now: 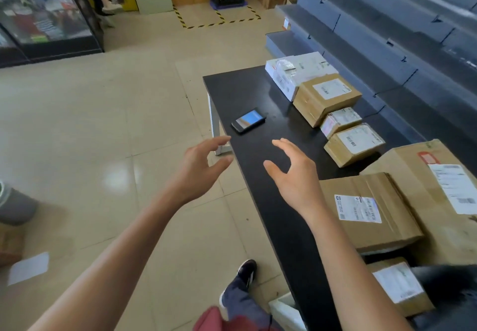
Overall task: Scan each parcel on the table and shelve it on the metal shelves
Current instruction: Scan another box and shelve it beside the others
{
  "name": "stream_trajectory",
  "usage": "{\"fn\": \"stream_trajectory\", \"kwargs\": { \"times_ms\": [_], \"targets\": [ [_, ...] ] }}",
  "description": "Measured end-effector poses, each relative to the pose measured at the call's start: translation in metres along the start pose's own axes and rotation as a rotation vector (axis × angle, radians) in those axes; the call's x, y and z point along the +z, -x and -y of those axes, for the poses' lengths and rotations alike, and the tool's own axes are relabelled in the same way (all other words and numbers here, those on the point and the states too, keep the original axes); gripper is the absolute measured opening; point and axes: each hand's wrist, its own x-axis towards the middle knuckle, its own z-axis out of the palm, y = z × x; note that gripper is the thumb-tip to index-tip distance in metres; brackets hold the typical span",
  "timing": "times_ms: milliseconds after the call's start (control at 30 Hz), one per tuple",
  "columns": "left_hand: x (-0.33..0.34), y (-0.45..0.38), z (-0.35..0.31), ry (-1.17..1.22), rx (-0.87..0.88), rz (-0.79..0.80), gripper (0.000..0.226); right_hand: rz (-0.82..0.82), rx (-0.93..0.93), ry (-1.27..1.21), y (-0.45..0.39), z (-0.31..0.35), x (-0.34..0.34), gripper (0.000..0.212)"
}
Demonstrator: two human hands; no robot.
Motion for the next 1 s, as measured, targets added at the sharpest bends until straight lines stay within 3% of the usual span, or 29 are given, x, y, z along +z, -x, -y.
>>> {"fn": "stream_trajectory", "kwargs": {
  "times_ms": [567,1000],
  "targets": [
    [0.026,-0.191,0.066,0.009,-0.087,0.17,0.041,0.04,0.244,0.031,-0.159,-0.055,0.054,0.054],
    [0.023,-0.342,0.156,-0.006,-0.068,0.439,0.04,0.056,0.632,0.108,-0.277,-0.092,0.174,0.073]
  ]
}}
